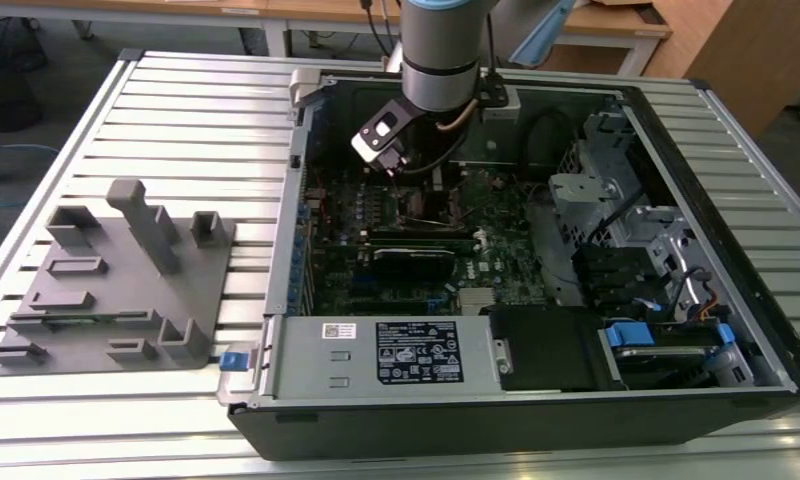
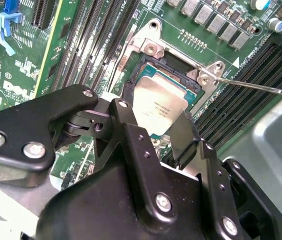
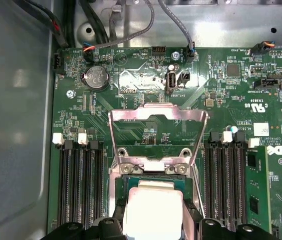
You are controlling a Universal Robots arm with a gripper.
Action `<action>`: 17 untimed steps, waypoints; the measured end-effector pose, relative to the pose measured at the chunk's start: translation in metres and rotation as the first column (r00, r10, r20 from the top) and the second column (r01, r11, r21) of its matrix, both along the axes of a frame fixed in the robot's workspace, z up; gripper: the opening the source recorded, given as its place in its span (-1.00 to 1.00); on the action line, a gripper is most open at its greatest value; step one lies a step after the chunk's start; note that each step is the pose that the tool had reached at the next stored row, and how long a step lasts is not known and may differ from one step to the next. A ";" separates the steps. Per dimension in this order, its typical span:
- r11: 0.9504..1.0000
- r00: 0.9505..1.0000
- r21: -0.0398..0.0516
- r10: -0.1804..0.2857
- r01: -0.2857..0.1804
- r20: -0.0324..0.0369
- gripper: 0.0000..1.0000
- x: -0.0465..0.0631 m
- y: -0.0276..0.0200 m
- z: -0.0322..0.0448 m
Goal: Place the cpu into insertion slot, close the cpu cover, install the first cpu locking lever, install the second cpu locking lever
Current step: 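Place the cpu into insertion slot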
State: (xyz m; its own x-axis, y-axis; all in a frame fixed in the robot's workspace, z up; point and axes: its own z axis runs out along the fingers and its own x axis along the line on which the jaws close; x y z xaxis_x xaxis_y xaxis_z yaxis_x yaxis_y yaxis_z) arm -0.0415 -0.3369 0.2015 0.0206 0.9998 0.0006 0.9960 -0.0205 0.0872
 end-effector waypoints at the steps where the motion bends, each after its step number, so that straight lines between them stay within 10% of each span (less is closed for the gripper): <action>1: 1.000 1.000 0.000 0.004 -0.004 0.000 0.06 0.000 0.0000 -0.0001; 17: 0.998 0.998 0.000 0.060 -0.060 0.000 0.06 0.000 0.0000 -0.0019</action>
